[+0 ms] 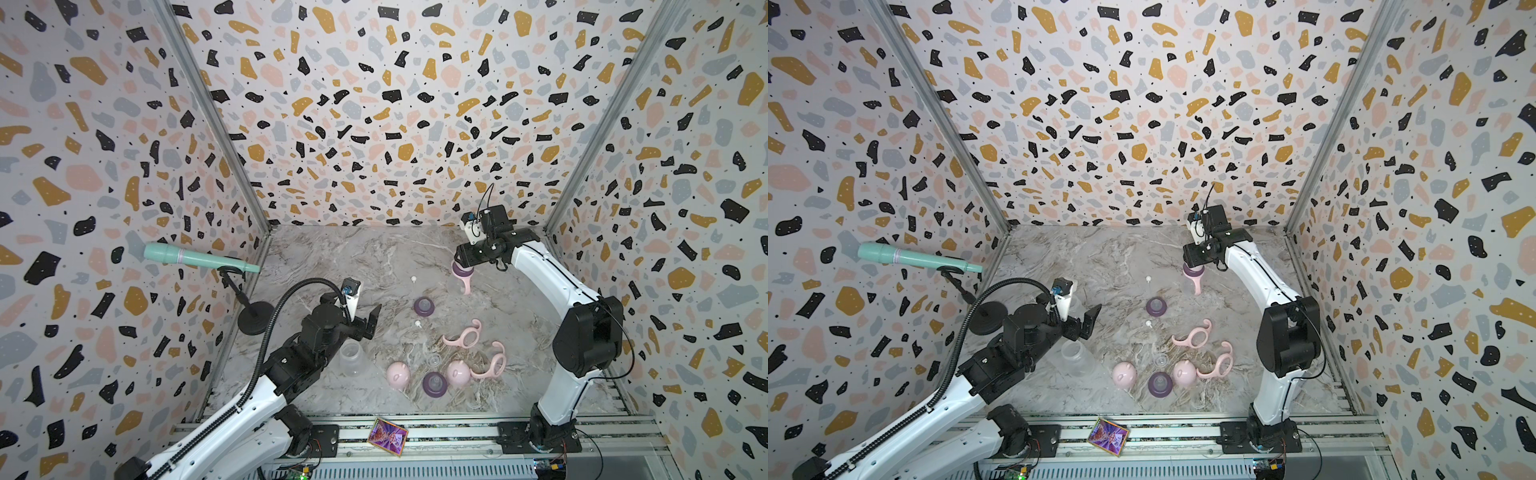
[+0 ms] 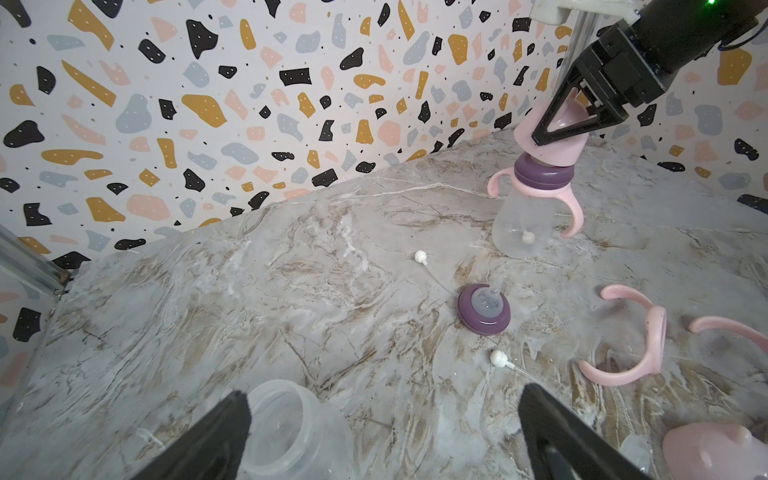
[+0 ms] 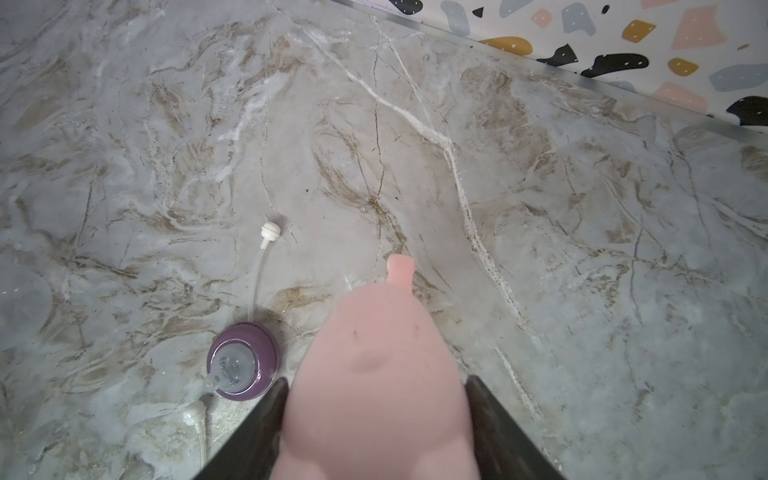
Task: Assemble the baby bottles
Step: Close the lid on the baby bottle.
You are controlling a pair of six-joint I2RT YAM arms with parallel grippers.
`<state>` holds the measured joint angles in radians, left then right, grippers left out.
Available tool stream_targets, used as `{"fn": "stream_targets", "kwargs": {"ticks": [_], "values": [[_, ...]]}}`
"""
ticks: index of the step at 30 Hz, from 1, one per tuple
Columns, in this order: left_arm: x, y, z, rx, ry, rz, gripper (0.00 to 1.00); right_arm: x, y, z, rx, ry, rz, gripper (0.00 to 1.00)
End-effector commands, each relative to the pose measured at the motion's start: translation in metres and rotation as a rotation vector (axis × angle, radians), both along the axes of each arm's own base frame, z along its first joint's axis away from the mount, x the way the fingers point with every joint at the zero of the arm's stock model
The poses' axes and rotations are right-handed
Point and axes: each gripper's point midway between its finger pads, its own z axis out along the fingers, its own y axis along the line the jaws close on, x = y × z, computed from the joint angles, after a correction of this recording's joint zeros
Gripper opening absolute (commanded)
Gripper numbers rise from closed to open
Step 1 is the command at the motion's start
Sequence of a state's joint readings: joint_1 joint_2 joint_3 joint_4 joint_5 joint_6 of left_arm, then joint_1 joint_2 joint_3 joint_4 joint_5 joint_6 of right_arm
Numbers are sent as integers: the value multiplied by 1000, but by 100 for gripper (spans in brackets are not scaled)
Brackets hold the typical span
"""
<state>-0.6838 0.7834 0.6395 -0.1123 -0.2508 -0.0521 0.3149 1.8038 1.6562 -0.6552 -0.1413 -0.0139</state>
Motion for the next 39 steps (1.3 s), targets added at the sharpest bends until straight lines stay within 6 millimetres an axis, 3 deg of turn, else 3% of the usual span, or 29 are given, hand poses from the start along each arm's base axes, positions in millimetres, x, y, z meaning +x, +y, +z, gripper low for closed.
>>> {"fn": "stream_targets", "kwargs": {"ticks": [1,28,34,39], "values": [[4,-9,34,-48,-76,-33,100,-2,-1,3,-7,4,9,50],[13,-26,28,-26,-48,-80,100,-6,-3,-19,-40,55,11,75],[26,-36,29,-75,-43,-63,100,-7,1,9,27,-4,38,83],[56,-51,40,-144,-50,-5,97,-8,-1,59,158,-113,80,86]]}}
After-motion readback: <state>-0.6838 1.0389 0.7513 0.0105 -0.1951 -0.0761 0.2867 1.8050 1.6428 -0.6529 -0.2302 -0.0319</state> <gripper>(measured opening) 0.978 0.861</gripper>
